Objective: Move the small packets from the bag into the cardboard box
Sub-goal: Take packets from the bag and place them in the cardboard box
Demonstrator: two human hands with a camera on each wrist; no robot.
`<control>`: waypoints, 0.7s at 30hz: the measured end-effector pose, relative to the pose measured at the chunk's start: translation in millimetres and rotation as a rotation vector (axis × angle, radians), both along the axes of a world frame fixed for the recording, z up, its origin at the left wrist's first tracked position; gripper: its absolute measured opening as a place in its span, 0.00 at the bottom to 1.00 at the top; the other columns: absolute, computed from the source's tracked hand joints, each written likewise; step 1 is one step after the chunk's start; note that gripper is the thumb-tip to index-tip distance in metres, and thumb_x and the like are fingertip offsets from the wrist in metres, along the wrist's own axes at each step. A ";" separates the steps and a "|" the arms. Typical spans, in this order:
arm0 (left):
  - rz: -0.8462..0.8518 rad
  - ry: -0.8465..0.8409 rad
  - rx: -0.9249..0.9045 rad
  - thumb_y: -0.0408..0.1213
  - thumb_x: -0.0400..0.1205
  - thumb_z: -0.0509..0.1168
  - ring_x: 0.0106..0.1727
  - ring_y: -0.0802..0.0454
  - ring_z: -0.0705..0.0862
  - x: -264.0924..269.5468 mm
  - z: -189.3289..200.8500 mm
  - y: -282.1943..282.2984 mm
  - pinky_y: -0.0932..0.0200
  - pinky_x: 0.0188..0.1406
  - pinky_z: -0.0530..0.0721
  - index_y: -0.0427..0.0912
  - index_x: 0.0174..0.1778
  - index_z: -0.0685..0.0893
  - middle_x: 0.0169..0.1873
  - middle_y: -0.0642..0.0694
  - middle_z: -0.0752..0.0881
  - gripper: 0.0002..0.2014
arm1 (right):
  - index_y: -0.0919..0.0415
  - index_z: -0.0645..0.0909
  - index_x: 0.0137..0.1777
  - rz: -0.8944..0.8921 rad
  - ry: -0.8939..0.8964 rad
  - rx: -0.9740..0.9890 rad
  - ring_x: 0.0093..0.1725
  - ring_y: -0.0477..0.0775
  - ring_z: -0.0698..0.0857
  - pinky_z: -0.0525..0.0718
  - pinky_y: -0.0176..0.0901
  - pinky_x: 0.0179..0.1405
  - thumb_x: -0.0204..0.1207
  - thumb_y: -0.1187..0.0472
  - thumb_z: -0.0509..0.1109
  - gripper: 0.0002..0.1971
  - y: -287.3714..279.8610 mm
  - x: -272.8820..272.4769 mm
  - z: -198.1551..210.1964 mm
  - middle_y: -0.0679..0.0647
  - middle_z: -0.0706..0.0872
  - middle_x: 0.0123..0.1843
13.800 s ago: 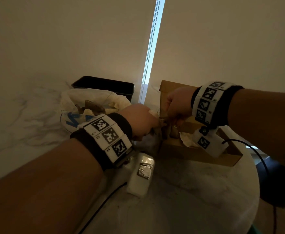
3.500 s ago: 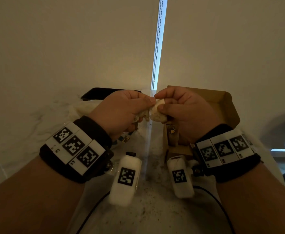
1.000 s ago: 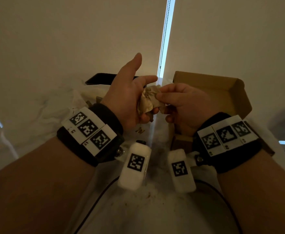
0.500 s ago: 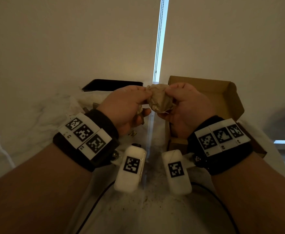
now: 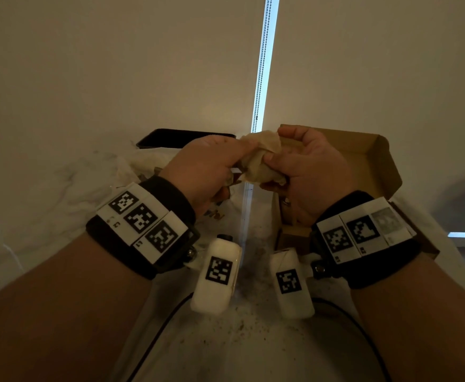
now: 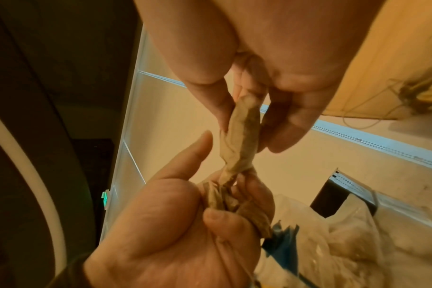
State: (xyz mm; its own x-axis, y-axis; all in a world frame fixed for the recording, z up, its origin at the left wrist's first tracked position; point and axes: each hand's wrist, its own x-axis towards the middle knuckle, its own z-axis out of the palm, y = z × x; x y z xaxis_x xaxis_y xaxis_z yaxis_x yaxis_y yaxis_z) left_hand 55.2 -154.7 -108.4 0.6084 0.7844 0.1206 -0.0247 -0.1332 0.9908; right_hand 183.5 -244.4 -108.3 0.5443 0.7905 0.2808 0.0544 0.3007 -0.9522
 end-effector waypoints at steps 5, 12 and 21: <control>0.051 -0.041 -0.016 0.46 0.85 0.68 0.37 0.42 0.80 1.8 -1.0 0.6 0.59 0.21 0.74 0.46 0.48 0.86 0.41 0.43 0.89 0.08 | 0.51 0.72 0.65 0.052 0.002 -0.014 0.44 0.58 0.91 0.89 0.50 0.31 0.78 0.74 0.69 0.22 -3.9 -4.8 4.0 0.58 0.89 0.51; 0.070 -0.125 -0.079 0.43 0.86 0.68 0.26 0.58 0.80 -2.1 6.5 -0.8 0.63 0.16 0.71 0.42 0.52 0.84 0.38 0.46 0.87 0.08 | 0.60 0.83 0.55 0.135 -0.071 -0.070 0.47 0.56 0.90 0.90 0.42 0.40 0.76 0.79 0.66 0.15 -15.5 -1.7 20.0 0.59 0.87 0.56; -0.037 -0.098 -0.265 0.48 0.84 0.69 0.31 0.58 0.78 3.2 3.7 -10.7 0.67 0.15 0.70 0.48 0.49 0.82 0.39 0.50 0.84 0.07 | 0.60 0.86 0.57 -0.139 -0.140 -0.262 0.52 0.56 0.90 0.89 0.43 0.46 0.75 0.76 0.69 0.15 -79.6 56.9 35.0 0.59 0.87 0.60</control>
State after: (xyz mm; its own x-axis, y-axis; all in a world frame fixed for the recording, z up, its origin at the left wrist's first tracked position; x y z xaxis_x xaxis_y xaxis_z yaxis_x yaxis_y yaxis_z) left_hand 58.4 -165.4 -104.7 0.6327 0.7739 -0.0262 -0.1219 0.1330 0.9836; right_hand 240.4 -324.1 -73.4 0.6224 0.7667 0.1573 0.2134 0.0271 -0.9766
